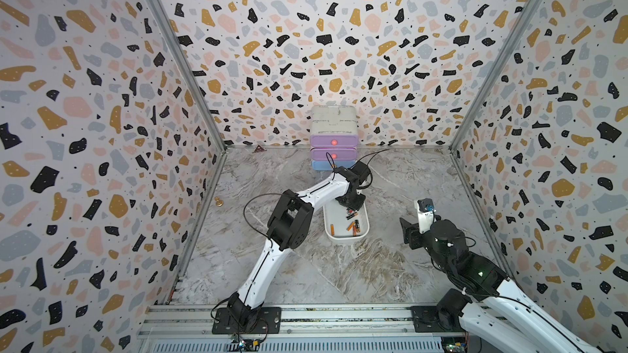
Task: Take the batteries out of the storage box
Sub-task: Pick up the battery from the storage box.
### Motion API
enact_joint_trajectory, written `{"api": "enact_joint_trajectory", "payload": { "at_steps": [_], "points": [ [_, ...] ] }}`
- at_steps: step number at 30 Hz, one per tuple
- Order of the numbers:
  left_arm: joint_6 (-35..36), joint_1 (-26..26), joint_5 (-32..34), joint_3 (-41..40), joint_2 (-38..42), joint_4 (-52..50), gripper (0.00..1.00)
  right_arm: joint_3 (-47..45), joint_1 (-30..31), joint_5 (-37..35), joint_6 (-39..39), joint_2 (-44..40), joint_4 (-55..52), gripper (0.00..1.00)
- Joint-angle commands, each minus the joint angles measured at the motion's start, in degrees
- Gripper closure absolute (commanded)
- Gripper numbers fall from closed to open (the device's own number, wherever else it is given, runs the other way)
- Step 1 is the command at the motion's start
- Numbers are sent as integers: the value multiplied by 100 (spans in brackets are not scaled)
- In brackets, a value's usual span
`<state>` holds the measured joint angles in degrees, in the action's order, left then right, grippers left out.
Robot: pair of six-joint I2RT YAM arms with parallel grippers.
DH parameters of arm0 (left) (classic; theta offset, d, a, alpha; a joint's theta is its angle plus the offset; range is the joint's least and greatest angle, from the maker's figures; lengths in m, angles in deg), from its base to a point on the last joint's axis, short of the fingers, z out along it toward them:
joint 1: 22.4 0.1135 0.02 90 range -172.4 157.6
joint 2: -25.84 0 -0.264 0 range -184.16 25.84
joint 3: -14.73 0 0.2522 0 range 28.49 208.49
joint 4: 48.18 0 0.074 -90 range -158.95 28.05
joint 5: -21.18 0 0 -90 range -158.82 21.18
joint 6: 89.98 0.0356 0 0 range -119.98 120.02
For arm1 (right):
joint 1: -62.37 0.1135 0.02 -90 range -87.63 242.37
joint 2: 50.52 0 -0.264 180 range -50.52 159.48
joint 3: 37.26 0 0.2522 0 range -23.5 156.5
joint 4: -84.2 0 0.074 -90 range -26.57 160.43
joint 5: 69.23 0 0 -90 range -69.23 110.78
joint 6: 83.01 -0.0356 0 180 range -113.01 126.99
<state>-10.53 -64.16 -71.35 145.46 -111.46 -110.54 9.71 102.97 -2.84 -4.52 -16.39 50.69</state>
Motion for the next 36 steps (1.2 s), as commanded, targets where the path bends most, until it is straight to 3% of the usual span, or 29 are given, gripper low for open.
{"api": "enact_joint_trajectory", "payload": {
  "at_steps": [1, 7, 13, 18, 29, 32, 36],
  "points": [
    [-138, -17, -190, -299, -341, -266, 68, 124, -8, -45, 4, 25, 57, 28],
    [-139, -25, -240, -133, -458, -421, 69, 133, -8, -84, 16, 42, 34, 28],
    [-201, -25, 54, -200, -295, -466, 90, 115, -8, -64, -3, 33, 23, 28],
    [-239, -24, 234, -132, -59, -611, 77, 99, -8, -43, -1, 38, 53, 28],
    [-568, 26, 736, -451, 474, -840, 79, 89, -8, 5, -19, 76, 68, 28],
    [-667, 71, 743, -550, 458, -841, 68, 72, -8, 28, -16, 77, 92, 28],
    [-694, 80, 686, -587, 500, -806, 66, 63, -6, 32, -26, 83, 70, 28]
  ]
}}
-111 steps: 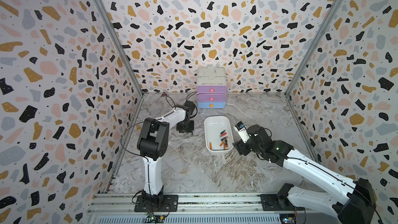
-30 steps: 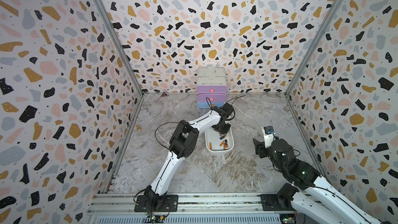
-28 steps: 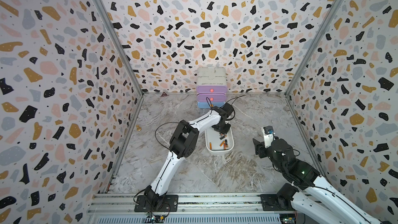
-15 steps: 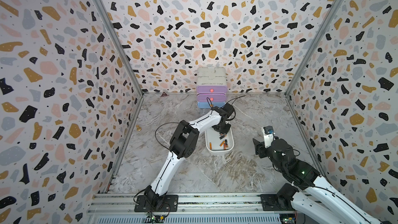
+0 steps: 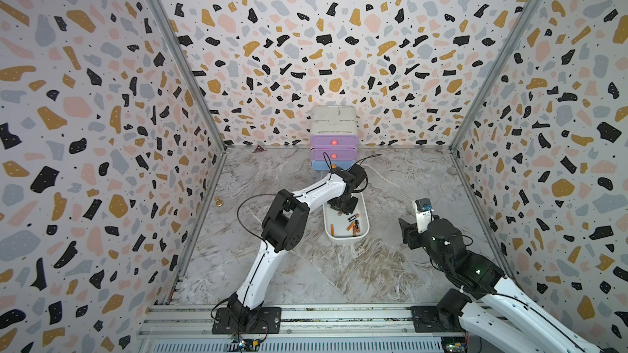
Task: Take the batteries out of the storage box
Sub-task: Pick up the battery from the storage box.
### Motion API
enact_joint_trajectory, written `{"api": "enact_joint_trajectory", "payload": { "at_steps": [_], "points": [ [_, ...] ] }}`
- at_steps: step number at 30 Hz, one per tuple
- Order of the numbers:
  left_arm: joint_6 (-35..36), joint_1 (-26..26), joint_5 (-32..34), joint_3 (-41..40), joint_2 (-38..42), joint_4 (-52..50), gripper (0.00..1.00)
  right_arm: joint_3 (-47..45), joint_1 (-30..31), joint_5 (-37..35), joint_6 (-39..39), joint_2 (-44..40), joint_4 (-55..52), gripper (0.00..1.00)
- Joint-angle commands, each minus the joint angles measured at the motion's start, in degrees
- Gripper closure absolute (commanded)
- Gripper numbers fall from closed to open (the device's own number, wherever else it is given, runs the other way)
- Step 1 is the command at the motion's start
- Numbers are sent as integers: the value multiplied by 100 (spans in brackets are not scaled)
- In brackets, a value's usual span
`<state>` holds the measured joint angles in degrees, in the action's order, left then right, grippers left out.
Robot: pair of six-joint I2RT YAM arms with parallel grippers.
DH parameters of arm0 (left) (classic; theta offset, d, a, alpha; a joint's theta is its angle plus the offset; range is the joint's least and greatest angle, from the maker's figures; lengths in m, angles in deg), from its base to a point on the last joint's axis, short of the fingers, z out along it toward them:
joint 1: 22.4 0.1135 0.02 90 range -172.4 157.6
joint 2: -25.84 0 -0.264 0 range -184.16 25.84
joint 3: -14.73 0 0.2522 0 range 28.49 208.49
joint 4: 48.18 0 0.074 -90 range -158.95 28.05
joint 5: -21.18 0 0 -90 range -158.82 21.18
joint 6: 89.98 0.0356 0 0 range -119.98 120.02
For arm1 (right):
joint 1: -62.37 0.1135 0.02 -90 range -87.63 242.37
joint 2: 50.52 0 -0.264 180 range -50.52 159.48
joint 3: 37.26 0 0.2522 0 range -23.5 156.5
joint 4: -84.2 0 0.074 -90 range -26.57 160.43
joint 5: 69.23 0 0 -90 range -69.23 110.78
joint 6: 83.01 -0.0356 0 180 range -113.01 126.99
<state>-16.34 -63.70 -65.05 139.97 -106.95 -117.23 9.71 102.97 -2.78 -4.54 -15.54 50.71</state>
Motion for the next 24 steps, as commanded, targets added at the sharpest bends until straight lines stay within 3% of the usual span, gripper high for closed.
{"api": "enact_joint_trajectory", "payload": {
  "at_steps": [1, 24],
  "points": [
    [-113, 34, 50, -21, 61, -154, 66, 54, -8, 29, -23, -2, 70, 28],
    [-26, -78, -163, 194, 446, -167, 70, 26, -8, 217, -3, 245, 283, 28]
  ]
}}
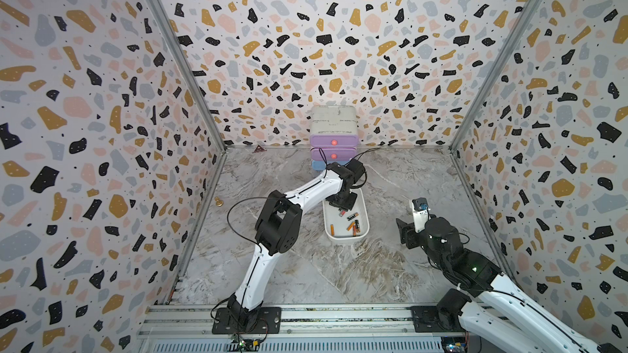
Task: Take the batteries out of the storage box
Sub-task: Pick up the battery from the storage box.
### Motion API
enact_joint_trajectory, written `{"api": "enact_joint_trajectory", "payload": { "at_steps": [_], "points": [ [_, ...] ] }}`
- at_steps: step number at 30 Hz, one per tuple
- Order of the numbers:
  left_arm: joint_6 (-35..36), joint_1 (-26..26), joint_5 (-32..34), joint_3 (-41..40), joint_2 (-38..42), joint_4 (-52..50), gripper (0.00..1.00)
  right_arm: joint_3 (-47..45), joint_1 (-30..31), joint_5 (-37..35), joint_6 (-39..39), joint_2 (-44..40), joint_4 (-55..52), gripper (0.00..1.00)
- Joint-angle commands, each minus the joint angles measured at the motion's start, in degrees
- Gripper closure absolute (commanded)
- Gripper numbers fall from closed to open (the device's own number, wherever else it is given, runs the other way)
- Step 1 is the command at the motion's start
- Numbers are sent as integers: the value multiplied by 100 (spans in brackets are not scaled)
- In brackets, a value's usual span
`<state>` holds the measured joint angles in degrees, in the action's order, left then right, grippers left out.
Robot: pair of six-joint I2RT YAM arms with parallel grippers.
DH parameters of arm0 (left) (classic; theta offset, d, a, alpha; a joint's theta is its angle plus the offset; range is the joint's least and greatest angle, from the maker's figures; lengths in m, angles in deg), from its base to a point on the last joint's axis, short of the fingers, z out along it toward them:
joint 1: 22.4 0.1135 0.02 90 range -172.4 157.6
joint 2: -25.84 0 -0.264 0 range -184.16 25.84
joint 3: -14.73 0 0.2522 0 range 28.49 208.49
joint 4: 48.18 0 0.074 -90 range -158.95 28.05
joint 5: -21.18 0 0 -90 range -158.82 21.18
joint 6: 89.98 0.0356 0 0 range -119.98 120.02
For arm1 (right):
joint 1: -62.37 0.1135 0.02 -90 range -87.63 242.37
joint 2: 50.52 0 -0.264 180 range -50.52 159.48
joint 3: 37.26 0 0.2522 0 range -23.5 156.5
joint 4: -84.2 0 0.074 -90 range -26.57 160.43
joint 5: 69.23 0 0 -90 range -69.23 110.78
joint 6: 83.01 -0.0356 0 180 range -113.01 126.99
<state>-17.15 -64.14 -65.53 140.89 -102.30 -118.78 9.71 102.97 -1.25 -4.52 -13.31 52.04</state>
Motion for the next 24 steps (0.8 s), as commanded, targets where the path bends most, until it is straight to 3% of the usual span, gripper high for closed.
{"api": "enact_joint_trajectory", "payload": {
  "at_steps": [1, 6, 14, 24],
  "points": [
    [63, -36, -120, 127, -90, -26, 71, 27, -8, 82, -1, 39, 169, 28],
    [117, -45, -193, 171, -293, 11, 74, 36, -8, 555, 146, 149, 300, 29],
    [161, -45, -259, 274, -579, 72, 75, 98, -8, 2597, 501, 695, 880, 28],
    [151, -32, -276, 206, -836, 237, 75, 63, -8, 2495, 565, 556, 834, 28]
  ]
}}
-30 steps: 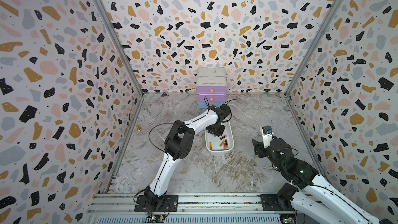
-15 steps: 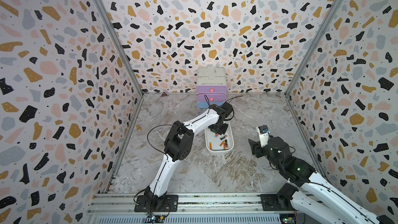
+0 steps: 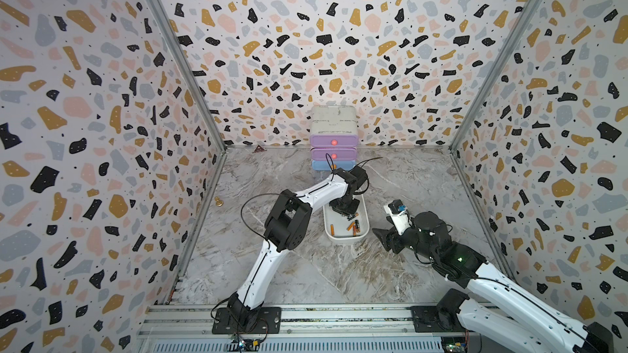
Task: Take the batteries out of the storage box
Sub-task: Pick up the battery from the storage box.
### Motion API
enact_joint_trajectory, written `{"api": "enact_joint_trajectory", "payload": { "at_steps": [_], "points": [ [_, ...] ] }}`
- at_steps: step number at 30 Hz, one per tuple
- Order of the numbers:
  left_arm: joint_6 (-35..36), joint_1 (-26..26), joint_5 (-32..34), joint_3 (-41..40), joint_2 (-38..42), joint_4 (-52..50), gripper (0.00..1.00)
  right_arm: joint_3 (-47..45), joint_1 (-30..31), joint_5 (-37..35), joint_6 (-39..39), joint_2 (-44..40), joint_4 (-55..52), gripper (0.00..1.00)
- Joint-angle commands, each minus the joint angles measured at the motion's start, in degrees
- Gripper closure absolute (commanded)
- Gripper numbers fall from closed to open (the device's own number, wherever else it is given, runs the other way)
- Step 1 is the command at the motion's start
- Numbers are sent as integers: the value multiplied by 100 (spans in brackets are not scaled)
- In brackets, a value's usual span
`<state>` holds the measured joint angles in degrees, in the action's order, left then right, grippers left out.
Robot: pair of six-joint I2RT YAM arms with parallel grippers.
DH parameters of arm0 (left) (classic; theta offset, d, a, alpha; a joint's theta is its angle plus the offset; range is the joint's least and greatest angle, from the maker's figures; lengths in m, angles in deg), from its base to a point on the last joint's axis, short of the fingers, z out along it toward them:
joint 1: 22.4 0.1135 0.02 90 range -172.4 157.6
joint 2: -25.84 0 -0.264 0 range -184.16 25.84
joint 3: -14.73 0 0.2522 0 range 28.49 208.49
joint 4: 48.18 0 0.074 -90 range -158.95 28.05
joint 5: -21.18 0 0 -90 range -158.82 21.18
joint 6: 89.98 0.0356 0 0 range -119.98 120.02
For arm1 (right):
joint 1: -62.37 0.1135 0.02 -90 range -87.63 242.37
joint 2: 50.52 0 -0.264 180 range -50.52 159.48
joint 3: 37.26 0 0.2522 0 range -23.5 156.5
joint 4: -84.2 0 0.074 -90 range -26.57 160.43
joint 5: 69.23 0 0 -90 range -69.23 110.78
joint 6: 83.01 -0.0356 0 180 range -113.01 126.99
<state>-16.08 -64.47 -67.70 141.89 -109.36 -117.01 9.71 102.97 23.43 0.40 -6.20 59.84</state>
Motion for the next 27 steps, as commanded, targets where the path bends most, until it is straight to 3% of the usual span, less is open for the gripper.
{"api": "enact_joint_trajectory", "payload": {
  "at_steps": [1, 11, 13, 18, 22, 27],
  "points": [
    [45, -4, -72, 132, -161, 41, 75, 55, -8, 8, 81, -188, 39, 28],
    [25, -5, 79, 251, -310, 70, 78, -25, -8, -33, 78, -357, -13, 28],
    [45, -4, 100, 300, -337, 63, 84, -43, -8, -36, 89, -373, -9, 28],
    [80, -3, 168, 431, -307, -3, 86, -43, -8, -55, 101, -387, -46, 28],
    [70, -4, 260, 462, -32, -96, 95, -43, -8, -111, 104, -371, -71, 27],
    [-14, -4, 492, 492, 802, -265, 97, -34, -8, -211, 58, -285, 1, 27]
  ]
}}
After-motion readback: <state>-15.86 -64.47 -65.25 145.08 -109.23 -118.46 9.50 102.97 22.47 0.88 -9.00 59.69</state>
